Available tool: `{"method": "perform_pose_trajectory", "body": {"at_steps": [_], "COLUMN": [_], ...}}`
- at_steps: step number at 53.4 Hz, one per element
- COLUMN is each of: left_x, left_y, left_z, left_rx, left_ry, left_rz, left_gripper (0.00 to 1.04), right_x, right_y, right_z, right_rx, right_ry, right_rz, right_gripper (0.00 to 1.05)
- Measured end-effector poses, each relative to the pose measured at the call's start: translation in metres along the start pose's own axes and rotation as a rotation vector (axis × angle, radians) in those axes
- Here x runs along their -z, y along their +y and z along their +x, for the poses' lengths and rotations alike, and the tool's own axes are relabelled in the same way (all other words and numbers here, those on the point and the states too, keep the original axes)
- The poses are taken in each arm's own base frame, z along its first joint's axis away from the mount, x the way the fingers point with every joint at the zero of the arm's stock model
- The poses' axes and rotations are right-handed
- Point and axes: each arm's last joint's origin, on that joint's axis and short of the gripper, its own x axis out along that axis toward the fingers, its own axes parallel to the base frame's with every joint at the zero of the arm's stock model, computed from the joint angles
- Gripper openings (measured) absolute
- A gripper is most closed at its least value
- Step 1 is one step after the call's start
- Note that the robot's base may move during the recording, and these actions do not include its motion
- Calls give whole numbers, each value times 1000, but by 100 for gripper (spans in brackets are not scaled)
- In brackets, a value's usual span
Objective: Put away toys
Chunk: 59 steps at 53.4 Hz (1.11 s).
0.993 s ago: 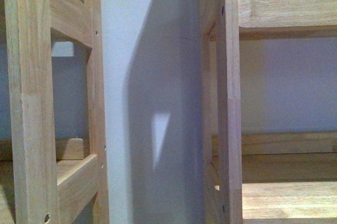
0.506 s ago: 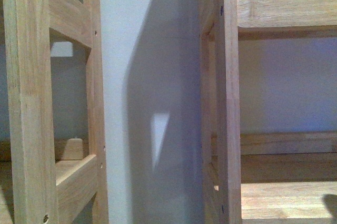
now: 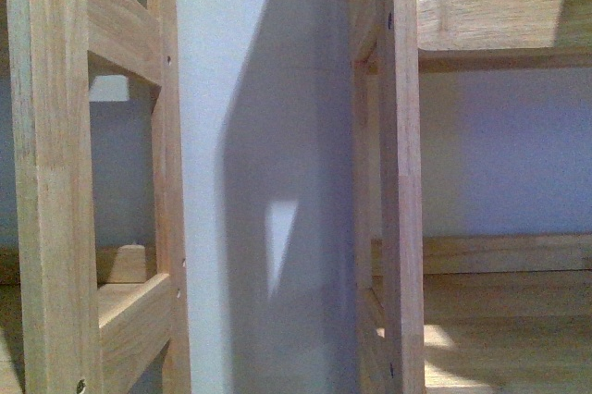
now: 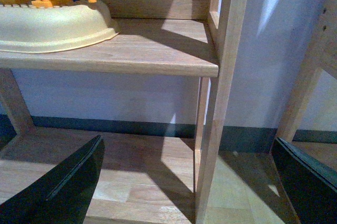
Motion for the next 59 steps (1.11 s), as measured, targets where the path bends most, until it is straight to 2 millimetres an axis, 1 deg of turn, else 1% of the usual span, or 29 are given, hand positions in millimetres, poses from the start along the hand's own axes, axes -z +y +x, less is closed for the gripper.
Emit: {"method": "perform_pose_trajectory", "body": {"at_steps": [2, 3, 6, 10, 14, 17, 18, 21, 23, 24, 28, 29, 33, 42, 49, 52, 59], "left_x": [0, 0, 0, 0, 0, 0, 0, 0, 0, 0, 0, 0, 0, 0, 0, 0, 0], "left_y": [0, 0, 0, 0, 0, 0, 0, 0, 0, 0, 0, 0, 0, 0, 0, 0, 0], "left_z": [0, 0, 0, 0, 0, 0, 0, 0, 0, 0, 0, 0, 0, 0, 0, 0, 0], "left_rx": [0, 0, 0, 0, 0, 0, 0, 0, 0, 0, 0, 0, 0, 0, 0, 0, 0], "left_ry": [0, 0, 0, 0, 0, 0, 0, 0, 0, 0, 0, 0, 0, 0, 0, 0, 0], "left_rz": [0, 0, 0, 0, 0, 0, 0, 0, 0, 0, 0, 0, 0, 0, 0, 0, 0], "left_gripper": [98, 98, 98, 98, 98, 98, 98, 98, 98, 98, 98, 98, 98, 98, 98, 98, 98], "right_x": [-6, -9, -14, -14, -4, 4, 10, 20, 32, 35, 50, 57, 70, 71, 78, 79, 82], "right_y": [-10, -18, -34, -46, -56, -59, -60, -61, -61, -61, -57, -54, -42, -11, 15, 23, 34], "right_z": [7, 11, 23, 38, 63, 76, 83, 96, 109, 112, 128, 134, 150, 171, 189, 196, 208], "right_rx": [-4, -5, 2, 18, 12, 1, -5, -25, -42, -47, -75, -89, -139, -225, -286, -297, -307], "right_ry": [-14, -21, -34, -34, -14, 3, 19, 45, 74, 81, 119, 134, 153, 134, 143, 145, 146], "right_rz": [12, 22, 44, 65, 138, 172, 188, 233, 264, 274, 311, 330, 368, 419, 480, 501, 540], "right_gripper": [7, 7, 7, 7, 7, 7, 7, 7, 7, 7, 7, 7, 7, 7, 7, 7, 7]}}
